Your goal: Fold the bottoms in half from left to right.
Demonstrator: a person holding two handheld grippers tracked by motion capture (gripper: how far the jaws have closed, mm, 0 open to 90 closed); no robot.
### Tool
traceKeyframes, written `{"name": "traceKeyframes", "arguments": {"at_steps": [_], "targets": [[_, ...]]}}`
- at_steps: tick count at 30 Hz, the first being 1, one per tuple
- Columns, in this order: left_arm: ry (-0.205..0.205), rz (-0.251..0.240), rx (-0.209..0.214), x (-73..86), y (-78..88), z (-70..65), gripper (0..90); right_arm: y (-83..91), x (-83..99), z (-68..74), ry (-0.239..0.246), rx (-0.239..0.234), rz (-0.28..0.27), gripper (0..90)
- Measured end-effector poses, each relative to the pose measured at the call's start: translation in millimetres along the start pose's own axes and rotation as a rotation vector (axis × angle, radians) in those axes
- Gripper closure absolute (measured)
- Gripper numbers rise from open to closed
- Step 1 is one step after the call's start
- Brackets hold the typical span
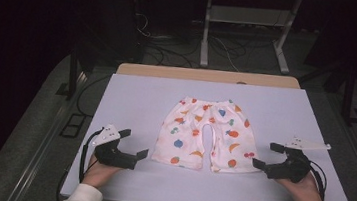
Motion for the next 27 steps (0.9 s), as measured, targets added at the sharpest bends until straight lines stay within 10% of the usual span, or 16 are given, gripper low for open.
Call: {"name": "traceKeyframes", "arguments": {"at_steps": [27], "targets": [[0.005, 0.007, 0.005, 1.6, -1.7, -1.7, 0.0, 2.2, -7.4, 0.4, 0.007, 0.004, -0.008, 0.0]]}}
Point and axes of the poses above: each handheld gripper's, and its own axes: y roughly backward along the jaws, x roughly out of its underside, z roughly to its left, the point moved 10 cm from there along -y, roughly forward along the jaws, and after that the axes turned 14 degrees about x, right-handed, at the moved point
